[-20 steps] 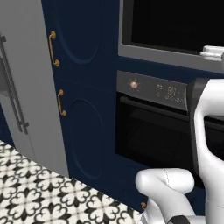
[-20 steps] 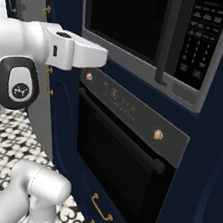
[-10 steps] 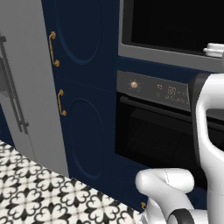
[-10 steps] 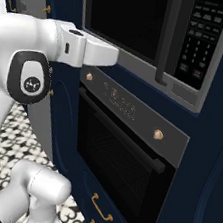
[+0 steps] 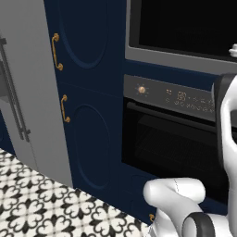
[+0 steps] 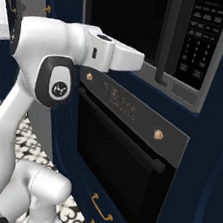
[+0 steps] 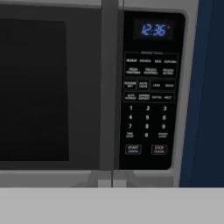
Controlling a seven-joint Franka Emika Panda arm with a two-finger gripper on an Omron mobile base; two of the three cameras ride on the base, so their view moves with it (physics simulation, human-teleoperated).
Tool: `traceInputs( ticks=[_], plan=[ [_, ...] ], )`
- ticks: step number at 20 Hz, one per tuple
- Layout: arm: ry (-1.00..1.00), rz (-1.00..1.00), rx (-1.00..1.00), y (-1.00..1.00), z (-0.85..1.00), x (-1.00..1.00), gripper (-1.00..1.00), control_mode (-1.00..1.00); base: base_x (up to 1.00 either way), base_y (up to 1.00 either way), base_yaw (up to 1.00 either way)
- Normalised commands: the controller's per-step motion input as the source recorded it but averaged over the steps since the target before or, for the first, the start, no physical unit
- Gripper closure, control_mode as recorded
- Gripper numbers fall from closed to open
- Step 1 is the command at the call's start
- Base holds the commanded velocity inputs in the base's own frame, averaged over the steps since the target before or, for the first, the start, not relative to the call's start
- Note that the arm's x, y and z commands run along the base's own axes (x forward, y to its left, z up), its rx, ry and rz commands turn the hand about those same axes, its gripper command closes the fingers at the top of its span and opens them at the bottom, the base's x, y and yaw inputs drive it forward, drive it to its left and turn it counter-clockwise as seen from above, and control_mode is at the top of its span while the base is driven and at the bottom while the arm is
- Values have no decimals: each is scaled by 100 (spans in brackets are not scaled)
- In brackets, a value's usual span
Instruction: Pick the garlic from the sink and place it in the bowl. Then pick the bowl and place it in the microwave. Then close the microwave door and press the start button.
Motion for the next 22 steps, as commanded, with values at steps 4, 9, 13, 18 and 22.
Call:
traceInputs(
  ticks=[4,9,13,18,22],
  plan=[
    [-6,1,8,-55,0,-1,100,-100,0,0,0],
    [0,6,15,-58,-4,0,100,-100,0,0,0],
    [2,0,0,-3,-4,0,100,-100,0,0,0],
    [9,0,-1,0,-17,11,100,-100,0,0,0],
    [2,1,0,-5,-6,14,100,-100,0,0,0]
  ],
)
